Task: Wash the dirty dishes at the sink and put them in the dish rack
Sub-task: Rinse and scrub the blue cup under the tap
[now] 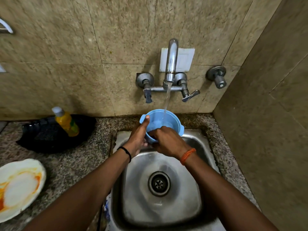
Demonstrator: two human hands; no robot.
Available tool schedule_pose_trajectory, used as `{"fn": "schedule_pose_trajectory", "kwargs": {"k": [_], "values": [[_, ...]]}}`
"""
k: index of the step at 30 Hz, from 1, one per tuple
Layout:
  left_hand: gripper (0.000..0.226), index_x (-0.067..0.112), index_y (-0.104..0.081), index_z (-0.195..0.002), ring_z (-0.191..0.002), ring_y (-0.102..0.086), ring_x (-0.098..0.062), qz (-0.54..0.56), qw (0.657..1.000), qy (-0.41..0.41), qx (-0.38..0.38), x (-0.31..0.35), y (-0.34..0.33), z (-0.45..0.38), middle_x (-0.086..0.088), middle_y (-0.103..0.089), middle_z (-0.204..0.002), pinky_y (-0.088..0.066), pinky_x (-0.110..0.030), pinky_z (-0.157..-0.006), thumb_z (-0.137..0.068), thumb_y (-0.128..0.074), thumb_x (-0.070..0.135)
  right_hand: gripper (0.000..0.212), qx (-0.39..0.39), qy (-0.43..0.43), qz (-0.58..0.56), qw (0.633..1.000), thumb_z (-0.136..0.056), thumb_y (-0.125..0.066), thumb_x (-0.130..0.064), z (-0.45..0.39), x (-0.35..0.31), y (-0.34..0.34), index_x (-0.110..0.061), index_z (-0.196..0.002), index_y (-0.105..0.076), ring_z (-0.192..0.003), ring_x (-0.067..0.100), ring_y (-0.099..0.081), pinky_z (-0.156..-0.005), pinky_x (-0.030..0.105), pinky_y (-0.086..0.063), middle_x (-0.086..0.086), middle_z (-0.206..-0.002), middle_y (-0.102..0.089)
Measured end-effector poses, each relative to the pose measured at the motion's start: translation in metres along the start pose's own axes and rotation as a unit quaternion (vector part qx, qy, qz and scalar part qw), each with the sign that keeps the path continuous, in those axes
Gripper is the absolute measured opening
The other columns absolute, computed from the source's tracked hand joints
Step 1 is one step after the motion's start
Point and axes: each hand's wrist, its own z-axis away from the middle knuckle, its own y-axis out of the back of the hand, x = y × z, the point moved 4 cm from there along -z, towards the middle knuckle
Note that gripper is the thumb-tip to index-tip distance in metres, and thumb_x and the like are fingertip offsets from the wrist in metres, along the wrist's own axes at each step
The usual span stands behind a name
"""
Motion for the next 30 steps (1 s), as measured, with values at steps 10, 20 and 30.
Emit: {"fn": "schedule_pose_trajectory", "kwargs": {"k": [10,20,30], "values": [[0.047,0.029,-0.064,-0.112,-0.091,-0.069,-0.028,-0.06,0.997,-0.042,0.018,0.004,-0.02,0.01,-0.002,-0.068,-0.107,-0.058,-0.036,-0.056,-0.086,-0.049,0.066,0.059,-0.074,-0.186,-0.142,0.969,-0.093,-0.056,-0.028,-0.012,0.021,-0.006,-0.007,-0.144,-0.035,-0.13,0.035,-0.045,-0.105,0.038,-0.036,0.018,-0.142,-0.046],[0.047,0.03,-0.067,-0.107,-0.092,-0.071,-0.024,-0.106,0.992,-0.057,0.028,0.008,-0.001,0.01,-0.002,-0.074,-0.103,-0.059,-0.044,-0.075,-0.085,-0.05,0.068,0.033,-0.114,-0.149,0.016,0.982,-0.09,-0.052,-0.018,0.0,0.028,-0.003,-0.015,-0.121,-0.064,-0.115,0.025,-0.059,-0.092,0.035,-0.047,0.007,-0.125,-0.064],[0.037,0.036,-0.066,-0.105,-0.096,-0.069,-0.018,-0.1,0.993,-0.063,0.029,0.004,-0.007,0.016,0.004,-0.073,-0.105,-0.059,-0.037,-0.069,-0.089,-0.048,0.064,0.042,-0.073,-0.125,-0.352,0.925,-0.09,-0.046,0.003,-0.004,0.022,-0.022,-0.01,-0.128,-0.058,-0.119,0.019,-0.056,-0.105,0.032,-0.041,0.007,-0.127,-0.063]]}}
